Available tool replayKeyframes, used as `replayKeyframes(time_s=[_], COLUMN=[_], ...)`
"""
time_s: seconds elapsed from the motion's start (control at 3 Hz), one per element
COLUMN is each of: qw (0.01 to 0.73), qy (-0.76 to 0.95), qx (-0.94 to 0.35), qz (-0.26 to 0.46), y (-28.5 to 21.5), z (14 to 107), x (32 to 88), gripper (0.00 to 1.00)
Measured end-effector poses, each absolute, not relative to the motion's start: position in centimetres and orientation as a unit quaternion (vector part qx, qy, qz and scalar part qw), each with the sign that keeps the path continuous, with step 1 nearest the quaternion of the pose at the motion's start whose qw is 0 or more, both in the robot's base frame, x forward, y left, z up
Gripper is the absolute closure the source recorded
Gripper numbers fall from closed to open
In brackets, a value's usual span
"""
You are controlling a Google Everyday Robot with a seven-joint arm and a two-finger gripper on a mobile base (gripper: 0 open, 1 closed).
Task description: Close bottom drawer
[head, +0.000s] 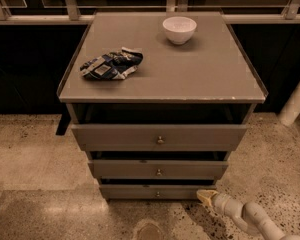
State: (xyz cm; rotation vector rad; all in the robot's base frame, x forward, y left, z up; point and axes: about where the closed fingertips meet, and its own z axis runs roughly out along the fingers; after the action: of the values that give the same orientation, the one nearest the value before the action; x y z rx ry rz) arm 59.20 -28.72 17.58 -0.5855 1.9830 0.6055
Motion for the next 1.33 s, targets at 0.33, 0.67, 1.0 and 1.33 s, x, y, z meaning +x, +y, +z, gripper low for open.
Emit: replayKeyframes(time_s=[0.33,0.67,1.0,1.33], qw=[0.474,0.474,0.486,0.487], qy=[0.811,0.811,0.803,0.803], qx=[-0.239,-0.239,-0.241,-0.241], qz=[0.248,0.248,0.247,0.247], y=[-28.72,-28.72,-28.78,-28.78], z=[17.58,17.58,17.48,17.48], x=[59.2,59.19,58.42,58.39], gripper=[0.81,0.58,0.36,0.12])
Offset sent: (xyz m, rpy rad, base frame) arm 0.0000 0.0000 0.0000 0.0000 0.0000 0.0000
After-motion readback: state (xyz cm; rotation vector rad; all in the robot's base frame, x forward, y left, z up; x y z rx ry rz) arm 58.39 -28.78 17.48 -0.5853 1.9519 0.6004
